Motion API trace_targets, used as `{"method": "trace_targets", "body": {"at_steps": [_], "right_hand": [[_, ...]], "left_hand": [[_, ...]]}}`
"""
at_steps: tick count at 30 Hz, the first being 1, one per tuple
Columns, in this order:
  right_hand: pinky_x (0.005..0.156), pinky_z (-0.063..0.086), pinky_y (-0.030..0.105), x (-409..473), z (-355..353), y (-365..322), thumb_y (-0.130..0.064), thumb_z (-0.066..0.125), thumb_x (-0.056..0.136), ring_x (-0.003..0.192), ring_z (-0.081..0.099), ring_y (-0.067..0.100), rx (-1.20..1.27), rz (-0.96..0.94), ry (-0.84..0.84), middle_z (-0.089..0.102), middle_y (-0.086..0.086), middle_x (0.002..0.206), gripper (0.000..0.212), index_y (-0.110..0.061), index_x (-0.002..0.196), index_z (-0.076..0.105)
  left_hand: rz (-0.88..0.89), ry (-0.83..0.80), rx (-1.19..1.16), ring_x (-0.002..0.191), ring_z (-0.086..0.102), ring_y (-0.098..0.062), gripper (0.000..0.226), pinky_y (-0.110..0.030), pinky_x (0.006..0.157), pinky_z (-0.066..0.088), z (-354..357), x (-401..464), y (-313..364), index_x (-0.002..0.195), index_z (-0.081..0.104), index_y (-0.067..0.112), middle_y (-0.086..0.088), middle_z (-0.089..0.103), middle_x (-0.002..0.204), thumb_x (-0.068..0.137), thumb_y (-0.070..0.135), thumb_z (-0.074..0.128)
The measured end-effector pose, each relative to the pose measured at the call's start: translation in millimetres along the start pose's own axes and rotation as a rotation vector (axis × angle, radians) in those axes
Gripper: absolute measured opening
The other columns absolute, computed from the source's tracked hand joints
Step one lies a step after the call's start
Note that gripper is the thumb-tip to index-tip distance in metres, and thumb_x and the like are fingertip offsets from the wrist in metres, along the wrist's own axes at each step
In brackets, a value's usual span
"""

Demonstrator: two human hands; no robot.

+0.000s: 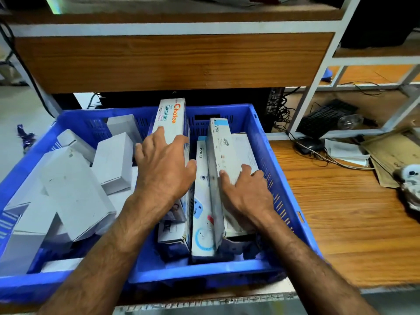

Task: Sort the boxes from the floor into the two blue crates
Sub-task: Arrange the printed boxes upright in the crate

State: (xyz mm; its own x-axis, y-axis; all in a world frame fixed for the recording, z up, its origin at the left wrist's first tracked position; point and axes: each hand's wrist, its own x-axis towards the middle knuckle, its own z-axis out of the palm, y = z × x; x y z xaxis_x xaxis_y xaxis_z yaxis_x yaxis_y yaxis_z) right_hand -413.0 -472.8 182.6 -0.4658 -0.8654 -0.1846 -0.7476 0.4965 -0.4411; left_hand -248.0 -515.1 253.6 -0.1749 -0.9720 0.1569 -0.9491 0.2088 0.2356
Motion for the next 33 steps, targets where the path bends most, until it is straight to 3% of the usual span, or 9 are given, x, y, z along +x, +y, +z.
{"method": "trace_targets", "body": {"at_steps": [2, 4, 7, 11, 14, 17, 22, 27, 33], "right_hand": [[0.096, 0.045, 0.050, 4, -10, 8, -0.056, 0.036, 0.103, 0.125, 0.048, 0.041, 0.008, -0.004, 0.066, 0.047, 0.021, 0.136, 0.060, -0.013, 0.141, 0.050], [0.092, 0.048, 0.047, 8, -15, 14, -0.037, 0.042, 0.102, 0.119, 0.054, 0.041, -0.022, -0.009, 0.085, 0.048, 0.019, 0.134, 0.043, -0.013, 0.136, 0.055], [0.093, 0.050, 0.046, 13, -18, 15, -0.021, 0.047, 0.096, 0.117, 0.057, 0.040, -0.077, -0.015, 0.006, 0.046, 0.017, 0.136, 0.043, -0.019, 0.139, 0.052], [0.101, 0.051, 0.041, 26, -28, 12, -0.018, 0.055, 0.090, 0.121, 0.058, 0.034, -0.051, 0.019, -0.154, 0.047, 0.013, 0.139, 0.050, -0.035, 0.136, 0.057], [0.100, 0.051, 0.040, 28, -23, 11, -0.035, 0.072, 0.085, 0.119, 0.059, 0.034, -0.122, 0.018, -0.221, 0.048, 0.014, 0.135, 0.052, -0.037, 0.133, 0.053], [0.090, 0.051, 0.044, 23, -4, 13, -0.041, 0.075, 0.085, 0.117, 0.057, 0.040, -0.276, -0.023, -0.131, 0.046, 0.018, 0.129, 0.066, -0.018, 0.134, 0.037], [0.073, 0.045, 0.039, 15, -1, 12, -0.038, 0.056, 0.094, 0.106, 0.060, 0.037, -0.326, -0.105, 0.108, 0.051, 0.018, 0.120, 0.048, -0.013, 0.131, 0.039], [0.078, 0.047, 0.041, 1, -41, -7, -0.039, 0.054, 0.091, 0.103, 0.054, 0.033, -0.351, -0.182, 0.317, 0.050, 0.014, 0.115, 0.044, -0.016, 0.126, 0.042], [0.088, 0.051, 0.051, -16, -95, -29, -0.048, 0.052, 0.094, 0.105, 0.054, 0.036, 0.002, -0.258, 0.411, 0.051, 0.014, 0.116, 0.057, -0.021, 0.143, 0.039]], "left_hand": [[-0.011, -0.034, -0.018, 0.151, 0.019, -0.036, 0.060, -0.055, 0.123, 0.019, 2, -1, -1, 0.150, 0.042, 0.033, -0.016, 0.021, 0.165, 0.095, 0.048, 0.061], [-0.016, -0.029, -0.028, 0.151, 0.018, -0.036, 0.067, -0.057, 0.122, 0.021, 5, -3, -2, 0.154, 0.035, 0.030, -0.016, 0.020, 0.166, 0.095, 0.050, 0.061], [-0.038, -0.022, -0.048, 0.152, 0.018, -0.036, 0.080, -0.058, 0.122, 0.024, 6, -3, -3, 0.160, 0.021, 0.022, -0.017, 0.019, 0.166, 0.096, 0.050, 0.060], [-0.070, -0.053, -0.072, 0.151, 0.015, -0.040, 0.068, -0.058, 0.118, 0.027, 3, -5, -5, 0.158, 0.024, 0.026, -0.020, 0.010, 0.166, 0.099, 0.046, 0.051], [-0.085, -0.090, -0.106, 0.149, 0.016, -0.041, 0.063, -0.058, 0.115, 0.030, 1, -6, -9, 0.158, 0.023, 0.033, -0.020, 0.002, 0.166, 0.101, 0.045, 0.047], [-0.097, -0.109, -0.115, 0.145, 0.021, -0.042, 0.064, -0.056, 0.111, 0.034, 0, -6, -12, 0.159, 0.020, 0.037, -0.018, 0.000, 0.166, 0.100, 0.044, 0.046], [-0.112, -0.093, -0.064, 0.142, 0.024, -0.039, 0.066, -0.053, 0.111, 0.034, 1, -5, -15, 0.160, 0.018, 0.041, -0.017, 0.009, 0.165, 0.099, 0.051, 0.042], [-0.132, -0.115, -0.039, 0.132, 0.032, -0.036, 0.070, -0.050, 0.105, 0.038, 1, -2, -17, 0.161, 0.015, 0.040, -0.015, 0.023, 0.153, 0.098, 0.056, 0.041], [-0.229, -0.235, -0.184, 0.139, 0.031, -0.038, 0.071, -0.051, 0.109, 0.036, -6, 10, -25, 0.161, 0.004, 0.041, -0.018, 0.023, 0.153, 0.100, 0.053, 0.039]]}}
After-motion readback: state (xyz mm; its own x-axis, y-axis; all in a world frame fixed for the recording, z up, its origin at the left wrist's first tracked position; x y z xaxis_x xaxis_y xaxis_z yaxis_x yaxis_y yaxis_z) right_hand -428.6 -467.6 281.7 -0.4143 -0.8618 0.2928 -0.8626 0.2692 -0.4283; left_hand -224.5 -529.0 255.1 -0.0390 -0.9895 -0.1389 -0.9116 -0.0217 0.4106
